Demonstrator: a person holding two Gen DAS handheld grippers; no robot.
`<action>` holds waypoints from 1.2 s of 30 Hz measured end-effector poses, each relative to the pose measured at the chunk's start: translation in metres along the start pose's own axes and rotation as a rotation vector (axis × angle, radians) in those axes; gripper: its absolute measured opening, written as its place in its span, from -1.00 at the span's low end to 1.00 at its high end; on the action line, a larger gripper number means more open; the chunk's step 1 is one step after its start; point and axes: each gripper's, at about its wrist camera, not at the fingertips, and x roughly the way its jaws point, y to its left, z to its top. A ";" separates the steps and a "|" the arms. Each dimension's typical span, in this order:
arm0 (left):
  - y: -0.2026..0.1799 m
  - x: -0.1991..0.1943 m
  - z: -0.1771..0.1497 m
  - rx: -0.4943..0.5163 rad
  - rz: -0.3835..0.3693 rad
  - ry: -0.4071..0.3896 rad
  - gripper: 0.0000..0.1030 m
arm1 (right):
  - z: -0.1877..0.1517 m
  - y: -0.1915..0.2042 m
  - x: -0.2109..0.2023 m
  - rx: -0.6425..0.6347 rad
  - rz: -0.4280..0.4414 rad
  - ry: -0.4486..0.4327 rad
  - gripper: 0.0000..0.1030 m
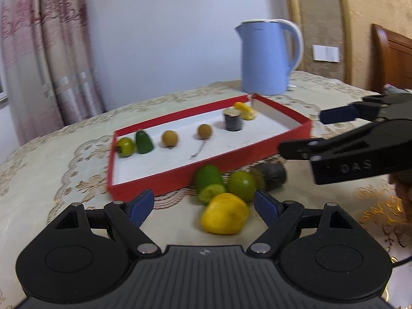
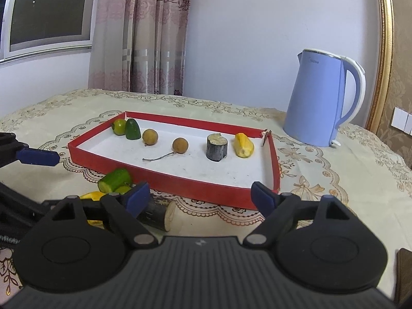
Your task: Organize fruits
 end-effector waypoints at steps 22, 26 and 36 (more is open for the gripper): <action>0.002 0.033 0.002 0.024 -0.094 0.163 0.35 | -0.003 -0.004 0.001 0.007 0.002 0.000 0.73; 0.002 0.034 0.002 0.027 -0.101 0.165 0.34 | -0.004 -0.005 0.003 0.008 0.004 0.003 0.74; -0.003 0.037 0.004 0.042 -0.113 0.170 0.34 | -0.005 -0.004 0.003 0.003 0.000 0.003 0.77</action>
